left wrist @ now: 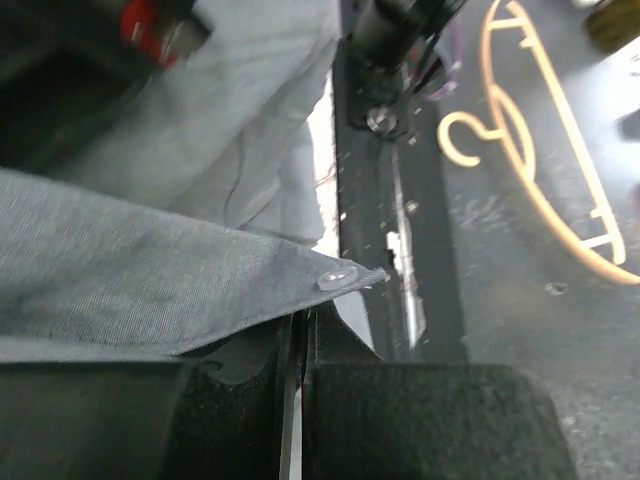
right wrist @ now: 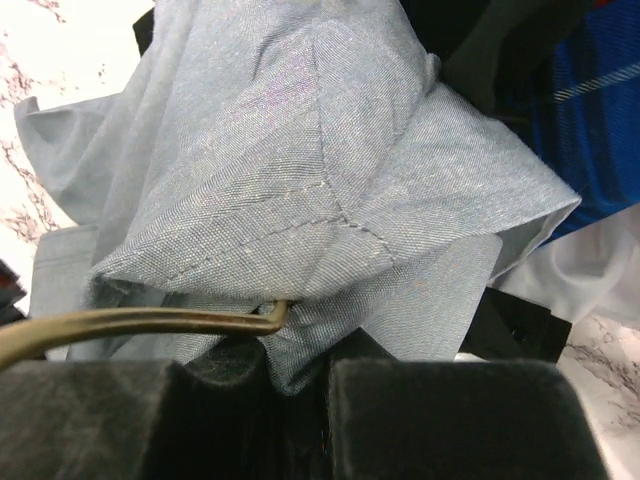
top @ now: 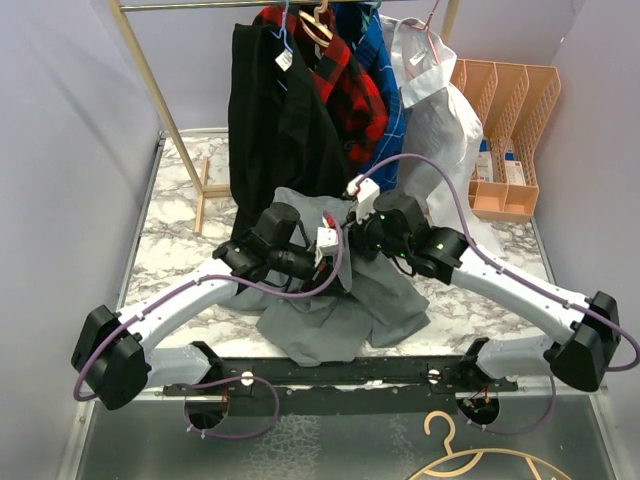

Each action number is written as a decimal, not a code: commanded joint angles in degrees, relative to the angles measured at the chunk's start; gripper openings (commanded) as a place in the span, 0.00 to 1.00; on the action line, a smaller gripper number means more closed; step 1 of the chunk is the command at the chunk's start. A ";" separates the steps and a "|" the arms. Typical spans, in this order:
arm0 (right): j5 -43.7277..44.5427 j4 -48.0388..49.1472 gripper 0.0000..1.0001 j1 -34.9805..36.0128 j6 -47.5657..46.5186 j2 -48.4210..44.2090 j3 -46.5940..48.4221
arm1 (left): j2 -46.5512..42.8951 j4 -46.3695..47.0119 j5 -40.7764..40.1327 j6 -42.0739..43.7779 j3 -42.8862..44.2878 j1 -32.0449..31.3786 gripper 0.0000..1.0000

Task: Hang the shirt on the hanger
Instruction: Hang the shirt on the hanger.

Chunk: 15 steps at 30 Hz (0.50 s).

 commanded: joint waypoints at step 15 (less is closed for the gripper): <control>-8.22 -0.33 0.01 -1.60 -10.88 -21.87 -1.42 | -1.85 -35.41 -29.20 31.30 33.82 0.86 0.99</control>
